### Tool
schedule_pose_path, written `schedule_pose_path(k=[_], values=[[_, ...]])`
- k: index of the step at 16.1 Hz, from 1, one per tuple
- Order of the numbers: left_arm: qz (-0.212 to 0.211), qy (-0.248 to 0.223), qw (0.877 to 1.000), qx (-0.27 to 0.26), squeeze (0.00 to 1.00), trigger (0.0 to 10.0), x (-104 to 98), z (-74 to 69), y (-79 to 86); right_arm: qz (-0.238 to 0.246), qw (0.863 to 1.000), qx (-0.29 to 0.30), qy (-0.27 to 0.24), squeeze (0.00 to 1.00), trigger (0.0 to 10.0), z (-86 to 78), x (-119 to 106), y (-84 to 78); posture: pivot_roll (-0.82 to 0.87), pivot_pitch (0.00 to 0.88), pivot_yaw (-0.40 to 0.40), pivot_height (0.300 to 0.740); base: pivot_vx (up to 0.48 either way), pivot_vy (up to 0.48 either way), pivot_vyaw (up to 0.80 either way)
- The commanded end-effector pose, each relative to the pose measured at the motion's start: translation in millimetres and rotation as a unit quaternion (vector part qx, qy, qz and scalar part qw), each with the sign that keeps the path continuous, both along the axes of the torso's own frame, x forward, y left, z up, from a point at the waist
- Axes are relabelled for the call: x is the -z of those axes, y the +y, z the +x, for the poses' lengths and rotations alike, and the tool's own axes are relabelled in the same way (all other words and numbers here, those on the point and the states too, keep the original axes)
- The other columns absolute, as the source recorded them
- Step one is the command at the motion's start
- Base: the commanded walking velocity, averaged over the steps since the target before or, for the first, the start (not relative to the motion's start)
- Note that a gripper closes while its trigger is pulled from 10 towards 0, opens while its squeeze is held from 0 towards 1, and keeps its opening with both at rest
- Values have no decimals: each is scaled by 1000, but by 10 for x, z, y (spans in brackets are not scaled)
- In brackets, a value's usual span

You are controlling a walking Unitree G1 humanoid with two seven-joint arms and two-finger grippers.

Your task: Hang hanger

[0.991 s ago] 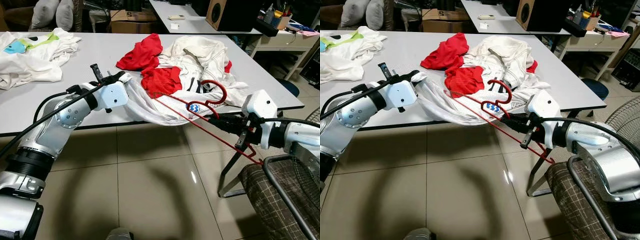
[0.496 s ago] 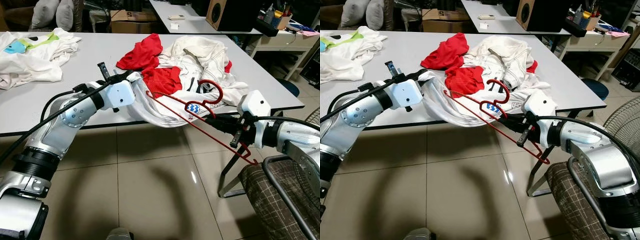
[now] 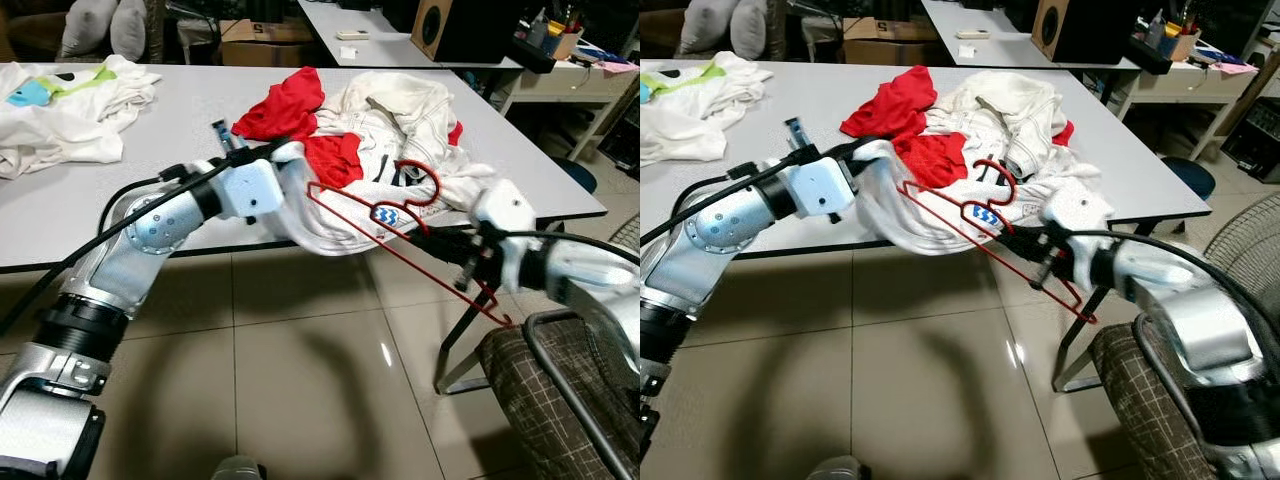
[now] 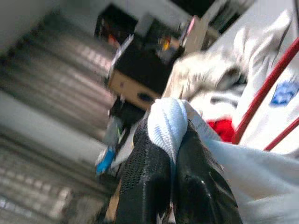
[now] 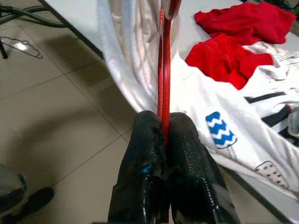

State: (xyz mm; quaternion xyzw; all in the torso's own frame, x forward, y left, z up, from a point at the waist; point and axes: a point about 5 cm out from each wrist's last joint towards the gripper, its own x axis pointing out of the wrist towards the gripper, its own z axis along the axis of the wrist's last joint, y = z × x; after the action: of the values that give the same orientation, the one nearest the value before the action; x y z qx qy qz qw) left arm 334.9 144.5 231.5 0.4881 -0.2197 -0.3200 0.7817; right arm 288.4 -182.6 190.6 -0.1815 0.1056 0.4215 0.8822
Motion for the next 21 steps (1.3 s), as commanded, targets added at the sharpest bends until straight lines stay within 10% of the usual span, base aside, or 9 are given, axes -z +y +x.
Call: schedule_pose_path(k=[1,8,11,14,21], values=[[-4,-23,999,32,0,0,-110,-52,-72,-7,1000,16,-7,0,10000,43,-24,-27,74,0,-102,740,0,0,0],[-30,-96,993,64,0,0,-395,-128,-97,-3,985,172,-8,0,10000,281,49,-238,69,0,-106,740,0,0,0],[-17,-78,995,54,0,0,-302,-97,-58,138,948,276,-76,0,10000,501,-293,-385,59,0,-101,740,0,0,0],[-18,8,997,70,0,0,-58,-107,-129,276,932,233,25,0,10000,478,-112,-208,52,0,-95,740,0,0,0],[-15,38,998,38,0,0,39,-6,-143,526,803,200,196,0,10000,337,175,96,41,0,-82,740,0,0,0]])
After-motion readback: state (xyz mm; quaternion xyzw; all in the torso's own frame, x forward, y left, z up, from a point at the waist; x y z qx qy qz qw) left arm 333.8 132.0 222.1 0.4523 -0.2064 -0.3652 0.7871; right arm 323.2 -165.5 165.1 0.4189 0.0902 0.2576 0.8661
